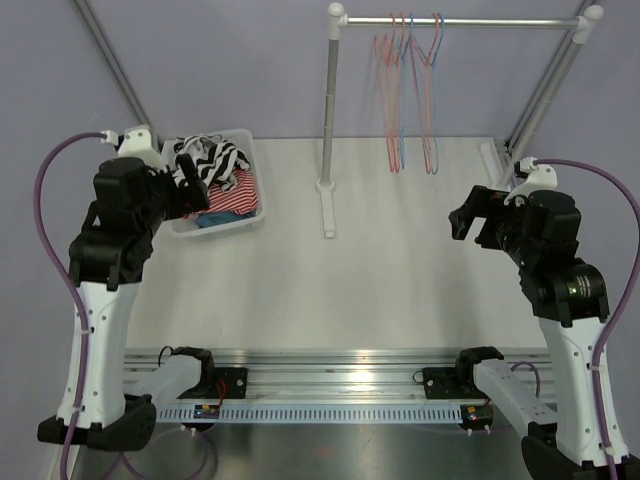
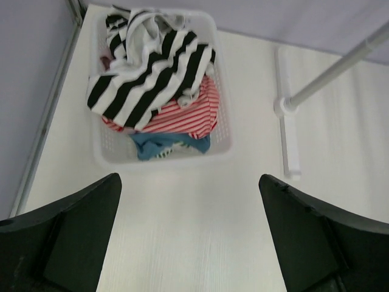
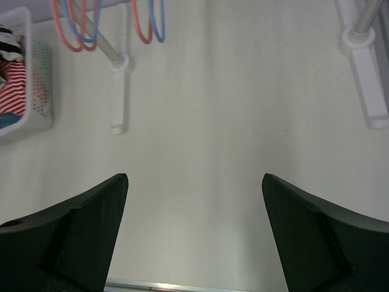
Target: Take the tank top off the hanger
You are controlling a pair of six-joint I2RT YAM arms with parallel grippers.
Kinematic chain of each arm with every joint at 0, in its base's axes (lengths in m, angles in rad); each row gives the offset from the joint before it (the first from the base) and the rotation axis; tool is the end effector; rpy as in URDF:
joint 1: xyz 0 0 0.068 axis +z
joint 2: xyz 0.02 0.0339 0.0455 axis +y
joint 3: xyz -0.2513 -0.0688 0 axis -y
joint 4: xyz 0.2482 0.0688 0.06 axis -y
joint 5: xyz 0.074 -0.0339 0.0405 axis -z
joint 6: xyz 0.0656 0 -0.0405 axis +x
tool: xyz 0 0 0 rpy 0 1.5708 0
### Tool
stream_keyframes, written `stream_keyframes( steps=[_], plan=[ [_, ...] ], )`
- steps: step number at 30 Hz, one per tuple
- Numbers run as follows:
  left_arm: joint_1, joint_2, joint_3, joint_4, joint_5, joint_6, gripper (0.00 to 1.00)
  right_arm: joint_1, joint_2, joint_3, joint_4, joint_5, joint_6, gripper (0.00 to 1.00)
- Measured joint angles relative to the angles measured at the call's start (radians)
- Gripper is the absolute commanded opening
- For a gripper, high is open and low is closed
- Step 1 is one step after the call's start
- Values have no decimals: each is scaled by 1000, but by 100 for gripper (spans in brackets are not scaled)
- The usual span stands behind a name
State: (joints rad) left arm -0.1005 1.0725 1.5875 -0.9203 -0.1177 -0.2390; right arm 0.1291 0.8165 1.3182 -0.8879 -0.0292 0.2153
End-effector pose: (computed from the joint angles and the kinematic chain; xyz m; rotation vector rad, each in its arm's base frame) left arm 0.2139 -0.0138 0.4538 -0.2130 1.9631 -0.1051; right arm 0.1643 0.0233 0.4160 0.0654 1.9644 0.2549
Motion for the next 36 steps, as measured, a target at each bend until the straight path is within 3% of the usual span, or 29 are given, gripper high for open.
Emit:
stream_keyframes(
  steps=[7, 14, 22, 36],
  plan=[
    [-116, -270, -332, -9, -121, 1, 99, 0, 24, 1, -57, 101, -63, 99],
    [-182, -408, -563, -34, -151, -4, 99, 0, -72, -15, -61, 100, -95, 99],
    [-200, -600, -590, -43, -167, 8, 99, 0, -145, -56, -69, 95, -122, 100],
    [-201, -609, -591, -44, -167, 14, 99, 0, -210, -179, -51, 88, -158, 99]
  ],
)
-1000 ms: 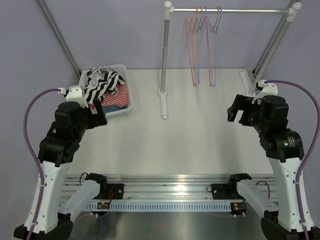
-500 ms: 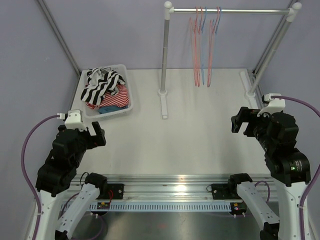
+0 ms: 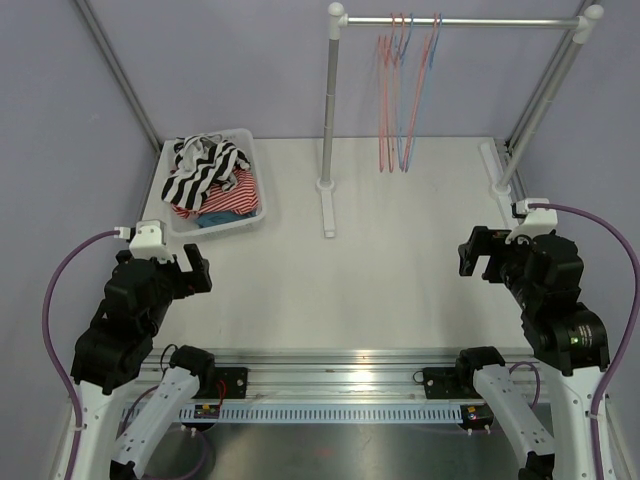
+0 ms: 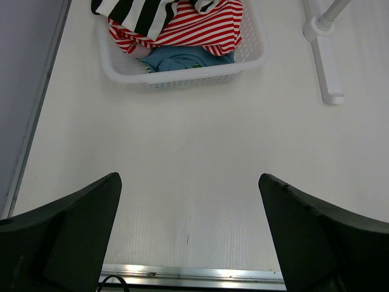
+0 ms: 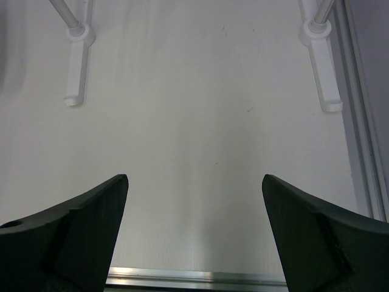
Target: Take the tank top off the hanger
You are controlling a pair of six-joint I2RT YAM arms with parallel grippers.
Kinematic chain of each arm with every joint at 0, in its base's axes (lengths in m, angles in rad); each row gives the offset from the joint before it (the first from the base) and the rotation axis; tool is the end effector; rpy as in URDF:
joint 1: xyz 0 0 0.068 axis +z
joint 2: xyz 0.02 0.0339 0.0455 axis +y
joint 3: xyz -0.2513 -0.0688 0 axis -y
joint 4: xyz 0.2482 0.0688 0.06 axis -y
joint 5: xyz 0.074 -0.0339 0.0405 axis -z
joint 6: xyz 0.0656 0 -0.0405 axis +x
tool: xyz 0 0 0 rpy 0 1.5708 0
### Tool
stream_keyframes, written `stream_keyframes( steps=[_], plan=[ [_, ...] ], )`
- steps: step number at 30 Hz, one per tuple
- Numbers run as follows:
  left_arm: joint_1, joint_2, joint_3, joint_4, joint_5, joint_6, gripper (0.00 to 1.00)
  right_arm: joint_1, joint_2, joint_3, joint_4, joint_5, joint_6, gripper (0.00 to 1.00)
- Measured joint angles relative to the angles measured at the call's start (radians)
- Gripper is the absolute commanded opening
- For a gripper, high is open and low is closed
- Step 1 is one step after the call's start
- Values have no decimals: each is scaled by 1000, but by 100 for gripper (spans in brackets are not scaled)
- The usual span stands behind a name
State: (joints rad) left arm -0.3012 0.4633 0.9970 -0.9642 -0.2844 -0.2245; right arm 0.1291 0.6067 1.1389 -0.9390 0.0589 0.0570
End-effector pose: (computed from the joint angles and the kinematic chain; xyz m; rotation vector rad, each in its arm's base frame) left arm 0.1037 -0.0129 0.3466 -0.1054 1.9806 -0.0560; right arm 0.1245 0.0123 0.3792 -0.0330 1.9771 0.0629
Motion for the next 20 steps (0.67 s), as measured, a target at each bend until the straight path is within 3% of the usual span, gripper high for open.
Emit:
stream_keyframes(
  steps=[20],
  plan=[
    [0, 0, 0, 1, 19, 1, 99, 0, 8, -6, 29, 0, 11, 100]
  ],
)
